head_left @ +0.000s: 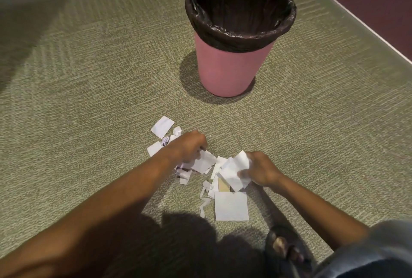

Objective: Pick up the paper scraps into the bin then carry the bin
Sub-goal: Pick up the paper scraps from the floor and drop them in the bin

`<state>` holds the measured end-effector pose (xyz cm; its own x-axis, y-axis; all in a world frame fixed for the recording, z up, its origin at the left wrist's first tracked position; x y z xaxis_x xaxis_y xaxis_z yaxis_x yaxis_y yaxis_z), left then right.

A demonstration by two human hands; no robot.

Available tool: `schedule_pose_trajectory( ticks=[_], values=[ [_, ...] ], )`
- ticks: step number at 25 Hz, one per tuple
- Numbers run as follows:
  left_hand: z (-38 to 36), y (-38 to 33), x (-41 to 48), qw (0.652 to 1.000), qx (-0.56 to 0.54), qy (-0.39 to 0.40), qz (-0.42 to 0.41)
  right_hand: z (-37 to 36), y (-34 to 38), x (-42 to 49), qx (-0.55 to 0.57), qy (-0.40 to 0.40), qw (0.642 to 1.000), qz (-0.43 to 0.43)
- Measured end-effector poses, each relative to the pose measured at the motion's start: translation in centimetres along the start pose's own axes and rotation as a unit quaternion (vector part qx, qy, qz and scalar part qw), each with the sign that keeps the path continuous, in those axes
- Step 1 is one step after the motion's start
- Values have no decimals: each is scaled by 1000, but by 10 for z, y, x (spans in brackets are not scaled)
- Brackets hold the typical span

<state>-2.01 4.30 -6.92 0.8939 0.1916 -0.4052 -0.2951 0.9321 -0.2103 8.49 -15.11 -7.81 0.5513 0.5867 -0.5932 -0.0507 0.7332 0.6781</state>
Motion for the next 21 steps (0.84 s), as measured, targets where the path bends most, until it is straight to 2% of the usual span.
schedule_pose_trajectory(
  ticks=[5,10,14,17,19,21],
  values=[
    [57,6,5,984,-163,-70,17,31,45,-5,124,6,991,39],
    [126,14,1,929,-334,-149,56,72,104,-12,235,-16,963,127],
    [189,22,-8,891,-396,-212,64,114,167,-16,253,-54,944,203],
    [241,26,-12,844,-460,-268,65,148,218,-18,275,-93,919,268],
    [272,24,-5,820,-483,-298,75,170,245,-12,299,-126,901,289],
    [297,19,11,814,-475,-321,94,189,266,2,313,-165,891,286]
  ],
)
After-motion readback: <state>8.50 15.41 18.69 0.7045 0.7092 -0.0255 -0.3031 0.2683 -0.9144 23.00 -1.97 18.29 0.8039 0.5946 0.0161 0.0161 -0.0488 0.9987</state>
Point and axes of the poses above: each hand's wrist, its own x-axis towards the middle knuckle, its own z-axis out of the back of the hand, y = z × x, the point moved 5 cm from there along x, towards the middle knuckle, and after that the axes turned 13 degrees about x, right-handed, at the moved point
